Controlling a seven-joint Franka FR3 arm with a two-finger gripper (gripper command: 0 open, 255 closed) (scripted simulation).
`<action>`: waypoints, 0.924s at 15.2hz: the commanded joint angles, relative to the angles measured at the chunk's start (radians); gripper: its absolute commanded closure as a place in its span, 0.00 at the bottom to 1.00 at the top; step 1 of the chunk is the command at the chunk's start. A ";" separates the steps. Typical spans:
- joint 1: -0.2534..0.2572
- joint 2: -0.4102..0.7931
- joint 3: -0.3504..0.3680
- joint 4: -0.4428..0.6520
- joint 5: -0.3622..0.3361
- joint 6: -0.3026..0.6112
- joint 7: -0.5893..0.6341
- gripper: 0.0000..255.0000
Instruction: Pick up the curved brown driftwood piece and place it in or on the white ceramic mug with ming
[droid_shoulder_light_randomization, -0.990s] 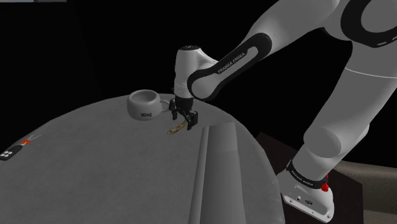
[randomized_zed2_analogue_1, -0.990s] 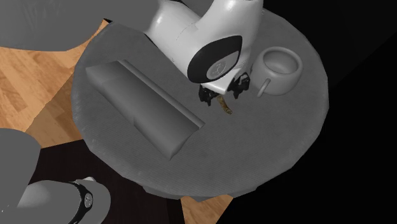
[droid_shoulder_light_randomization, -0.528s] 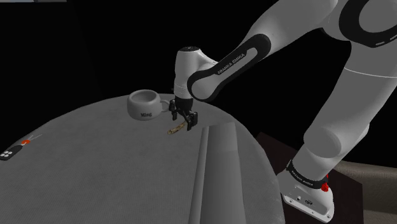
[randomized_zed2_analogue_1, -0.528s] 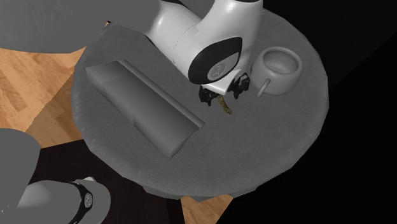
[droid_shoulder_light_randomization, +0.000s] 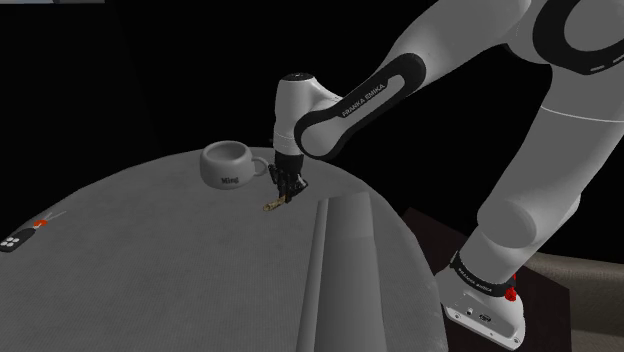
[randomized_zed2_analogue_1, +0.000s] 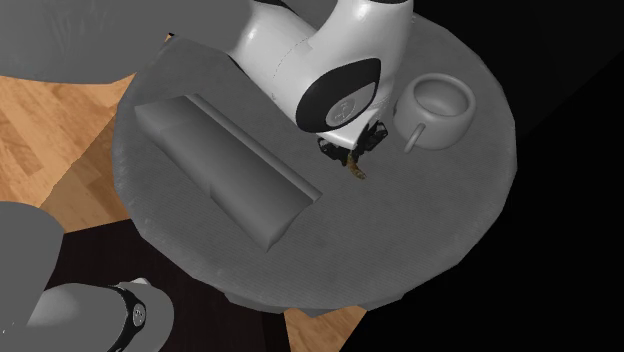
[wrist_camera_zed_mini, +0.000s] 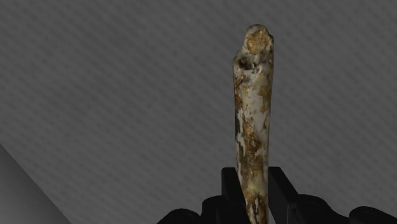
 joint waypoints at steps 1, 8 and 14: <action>0.000 0.000 0.000 0.000 0.000 0.000 0.000 1.00; -0.011 -0.066 0.011 0.026 0.063 -0.076 -0.044 1.00; -0.016 -0.123 0.013 0.060 0.113 -0.155 -0.079 1.00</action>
